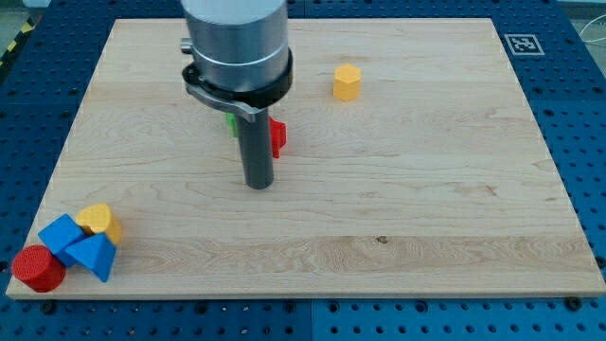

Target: Point at the red circle

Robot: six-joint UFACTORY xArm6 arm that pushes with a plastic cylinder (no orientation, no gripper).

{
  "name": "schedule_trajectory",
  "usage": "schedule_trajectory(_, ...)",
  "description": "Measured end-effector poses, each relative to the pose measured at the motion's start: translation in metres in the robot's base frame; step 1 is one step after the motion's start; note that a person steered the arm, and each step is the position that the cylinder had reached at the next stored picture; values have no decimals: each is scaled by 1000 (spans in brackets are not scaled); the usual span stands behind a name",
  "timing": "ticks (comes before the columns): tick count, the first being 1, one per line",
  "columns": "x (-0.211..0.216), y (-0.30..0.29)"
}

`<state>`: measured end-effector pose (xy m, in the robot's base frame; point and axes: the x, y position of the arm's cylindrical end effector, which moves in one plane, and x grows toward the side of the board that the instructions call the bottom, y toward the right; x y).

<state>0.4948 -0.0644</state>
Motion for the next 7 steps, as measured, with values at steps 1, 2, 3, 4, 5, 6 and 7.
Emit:
schedule_trajectory(1, -1, -24)
schedule_trajectory(2, -1, -53)
schedule_trajectory(3, -1, -85)
schedule_trajectory(4, -1, -115)
schedule_trajectory(5, -1, -144)
schedule_trajectory(6, -1, -171)
schedule_trajectory(7, 1, -197)
